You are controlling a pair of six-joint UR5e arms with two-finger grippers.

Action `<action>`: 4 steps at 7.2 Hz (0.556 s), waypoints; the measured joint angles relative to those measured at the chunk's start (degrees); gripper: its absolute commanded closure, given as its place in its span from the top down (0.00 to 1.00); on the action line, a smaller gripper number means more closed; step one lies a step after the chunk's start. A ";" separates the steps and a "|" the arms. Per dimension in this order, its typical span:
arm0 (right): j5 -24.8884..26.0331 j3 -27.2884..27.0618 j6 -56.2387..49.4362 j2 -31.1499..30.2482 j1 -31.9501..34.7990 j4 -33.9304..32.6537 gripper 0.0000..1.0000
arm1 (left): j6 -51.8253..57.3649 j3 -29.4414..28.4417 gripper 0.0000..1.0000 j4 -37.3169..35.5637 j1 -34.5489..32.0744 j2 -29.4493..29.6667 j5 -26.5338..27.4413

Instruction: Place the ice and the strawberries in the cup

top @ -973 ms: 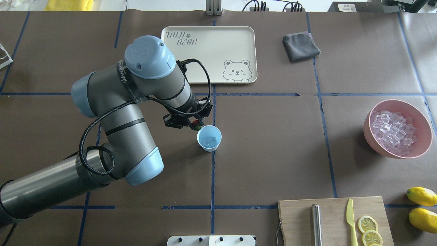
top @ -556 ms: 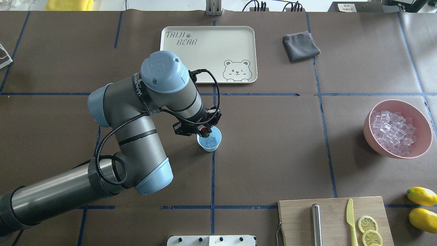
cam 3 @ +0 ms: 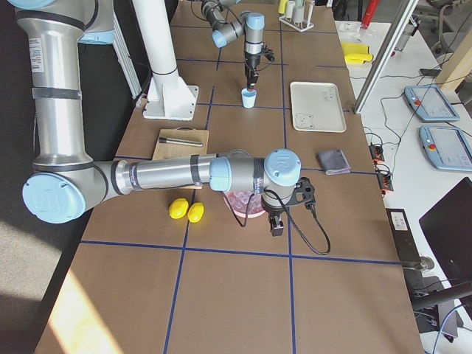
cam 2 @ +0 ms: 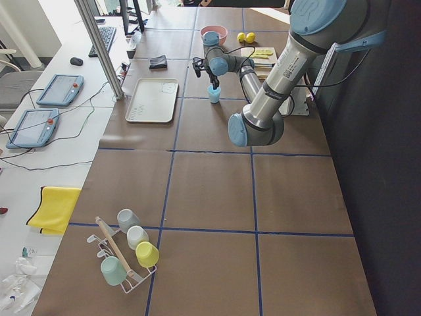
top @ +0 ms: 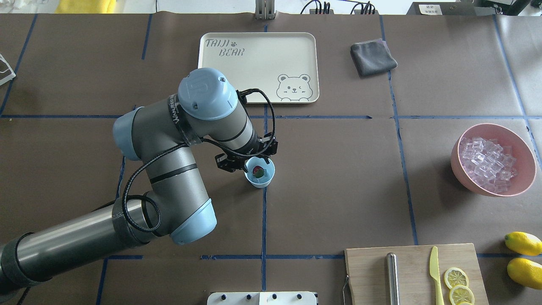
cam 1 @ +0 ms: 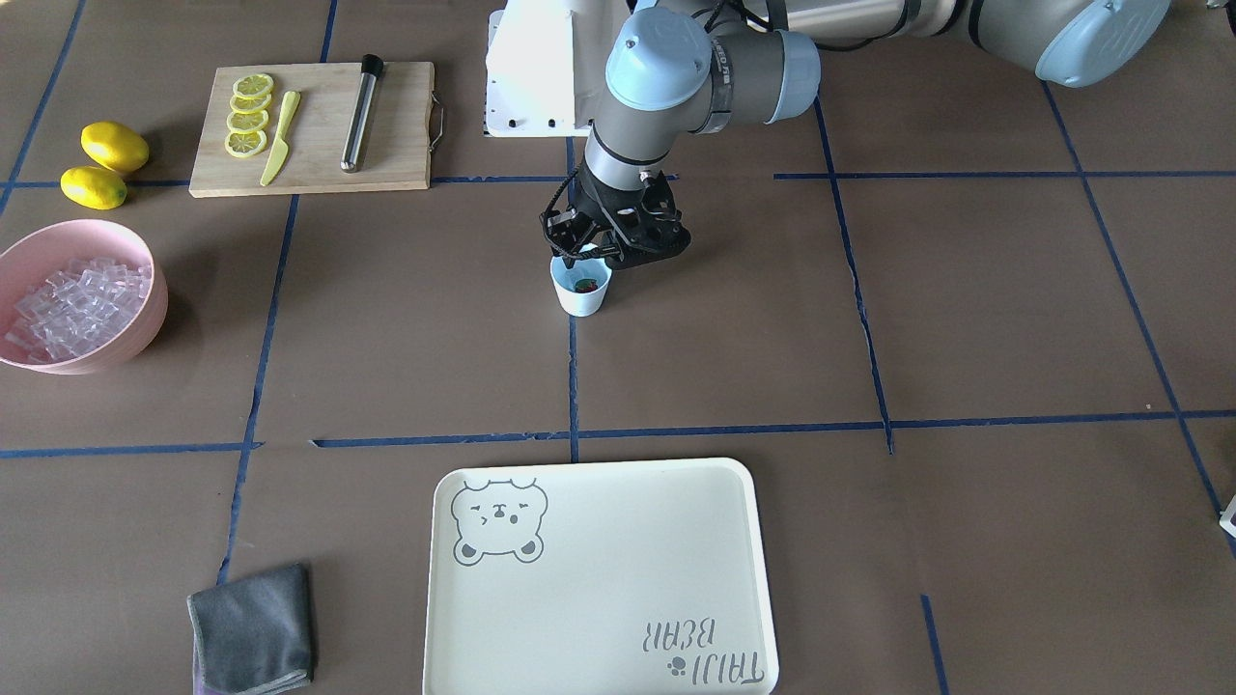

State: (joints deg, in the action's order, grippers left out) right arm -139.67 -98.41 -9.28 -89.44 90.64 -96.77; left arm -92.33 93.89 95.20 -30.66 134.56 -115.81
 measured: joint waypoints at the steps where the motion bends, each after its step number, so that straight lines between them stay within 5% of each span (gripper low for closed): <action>1: 0.07 0.00 -0.06 -0.08 0.03 0.00 1.00 | 0.81 0.91 1.00 -0.36 -0.54 -0.36 0.04; 4: 1.15 0.45 -0.28 -0.25 0.06 0.07 1.00 | 14.43 9.58 1.00 -8.10 -5.75 -7.34 -0.33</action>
State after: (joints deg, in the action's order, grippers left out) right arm -138.52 -97.96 -9.56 -89.69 90.70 -96.69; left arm -77.90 103.46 87.10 -36.40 127.22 -116.14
